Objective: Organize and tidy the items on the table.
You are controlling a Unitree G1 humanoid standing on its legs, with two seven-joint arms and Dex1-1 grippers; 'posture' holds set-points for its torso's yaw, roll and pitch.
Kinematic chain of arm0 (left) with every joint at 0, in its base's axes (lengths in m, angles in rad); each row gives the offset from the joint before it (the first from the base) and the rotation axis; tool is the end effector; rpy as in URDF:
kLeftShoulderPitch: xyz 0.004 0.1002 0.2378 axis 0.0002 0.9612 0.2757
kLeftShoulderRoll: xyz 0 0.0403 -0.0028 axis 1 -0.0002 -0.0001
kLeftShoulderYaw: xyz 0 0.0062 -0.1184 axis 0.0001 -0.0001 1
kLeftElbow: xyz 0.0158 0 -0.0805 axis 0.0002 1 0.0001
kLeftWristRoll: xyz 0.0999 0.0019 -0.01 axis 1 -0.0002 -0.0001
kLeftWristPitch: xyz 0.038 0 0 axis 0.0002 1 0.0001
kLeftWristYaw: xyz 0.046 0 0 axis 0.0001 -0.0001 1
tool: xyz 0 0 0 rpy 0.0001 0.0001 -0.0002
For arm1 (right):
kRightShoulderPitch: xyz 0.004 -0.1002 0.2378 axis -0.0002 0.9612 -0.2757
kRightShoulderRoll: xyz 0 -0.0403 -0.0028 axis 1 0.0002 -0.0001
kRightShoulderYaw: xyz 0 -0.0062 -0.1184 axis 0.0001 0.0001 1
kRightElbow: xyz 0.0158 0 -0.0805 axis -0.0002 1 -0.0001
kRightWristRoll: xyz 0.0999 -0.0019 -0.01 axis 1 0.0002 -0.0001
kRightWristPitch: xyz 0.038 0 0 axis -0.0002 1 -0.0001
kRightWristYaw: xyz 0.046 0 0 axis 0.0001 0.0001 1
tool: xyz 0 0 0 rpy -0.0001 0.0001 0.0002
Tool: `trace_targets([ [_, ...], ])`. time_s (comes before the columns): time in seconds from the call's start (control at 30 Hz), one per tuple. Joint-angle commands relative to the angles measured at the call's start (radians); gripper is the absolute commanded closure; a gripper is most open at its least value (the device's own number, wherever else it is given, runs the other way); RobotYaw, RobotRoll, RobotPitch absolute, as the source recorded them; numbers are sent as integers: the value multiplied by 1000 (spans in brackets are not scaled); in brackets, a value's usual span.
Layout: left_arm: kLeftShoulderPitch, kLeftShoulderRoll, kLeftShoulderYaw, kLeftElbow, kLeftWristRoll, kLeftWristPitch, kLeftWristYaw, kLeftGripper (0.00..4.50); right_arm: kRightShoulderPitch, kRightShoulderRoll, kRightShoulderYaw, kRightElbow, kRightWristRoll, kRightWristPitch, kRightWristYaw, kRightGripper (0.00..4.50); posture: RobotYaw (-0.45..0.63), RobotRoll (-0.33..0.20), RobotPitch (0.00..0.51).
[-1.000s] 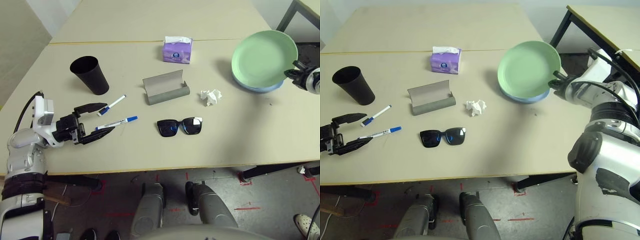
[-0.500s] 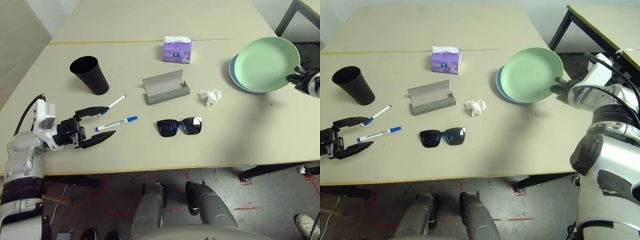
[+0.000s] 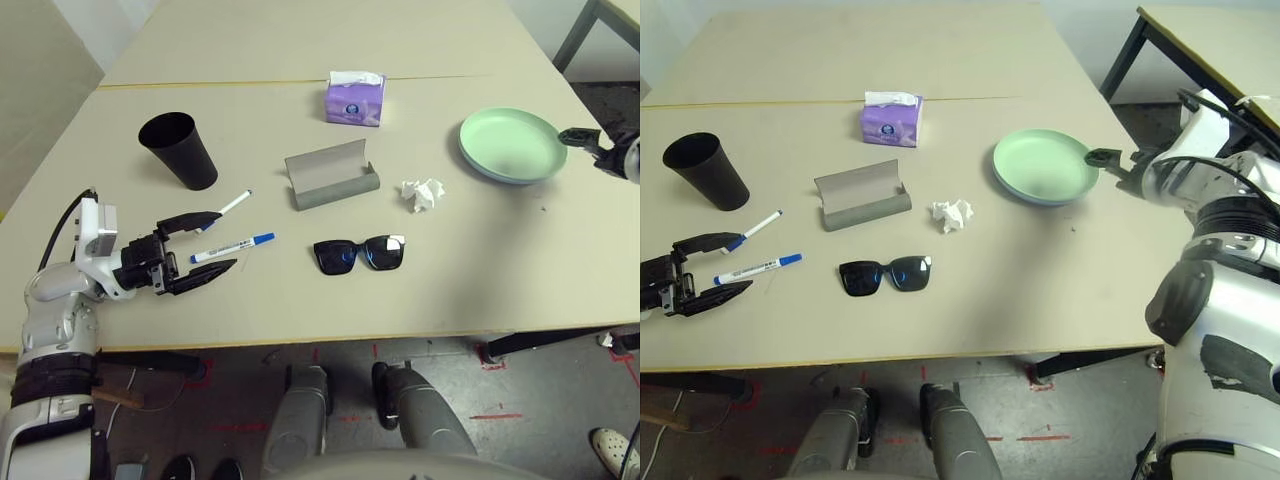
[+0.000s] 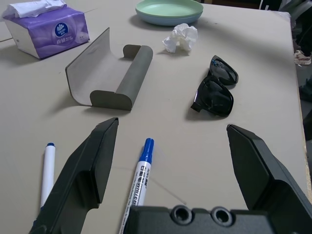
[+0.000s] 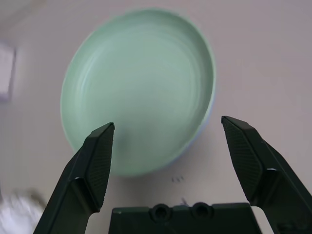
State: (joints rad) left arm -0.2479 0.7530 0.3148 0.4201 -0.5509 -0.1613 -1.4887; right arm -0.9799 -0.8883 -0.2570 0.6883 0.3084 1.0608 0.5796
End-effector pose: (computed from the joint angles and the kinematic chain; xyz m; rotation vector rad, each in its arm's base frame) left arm 0.2260 0.3660 0.1264 0.2630 -0.1146 -1.0424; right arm 0.2945 -0.3593 0.2447 0.2190 0.4646 0.0468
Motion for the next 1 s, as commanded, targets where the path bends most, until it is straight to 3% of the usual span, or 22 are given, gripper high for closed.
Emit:
trace_targets([
  [0.03, -3, -4, -7, 27, 12, -12, -11, 0, 312, 11, -37, -542, 127, 145, 58, 35, -32, 0, 223],
  [0.2, -28, -4, -18, 56, 16, -17, -21, 0, 613, 73, -115, -1049, 215, 151, 39, 35, -51, 0, 228],
  [0.3, -49, 1, -24, 78, 18, -17, -31, 0, 715, 80, -108, -1199, 220, 106, 32, 35, -63, 0, 227],
  [0.37, -69, 6, -30, 95, 22, -17, -45, 0, 752, 142, -94, -1250, 226, 64, 4, 35, -68, 0, 224],
  [0.5, -90, 10, -35, 111, 27, -15, -61, 0, 773, 199, 7, -1236, 144, -91, -36, 35, -66, 0, 221],
  [0.8, -93, 23, -27, 112, 30, -14, -73, 0, 694, 298, 193, -1034, -13, -346, -90, 35, -47, 0, 214],
  [1.0, -80, 18, -26, 98, 28, -12, -62, 0, 654, 346, 247, -925, -53, -436, -82, 35, -34, 0, 213],
])
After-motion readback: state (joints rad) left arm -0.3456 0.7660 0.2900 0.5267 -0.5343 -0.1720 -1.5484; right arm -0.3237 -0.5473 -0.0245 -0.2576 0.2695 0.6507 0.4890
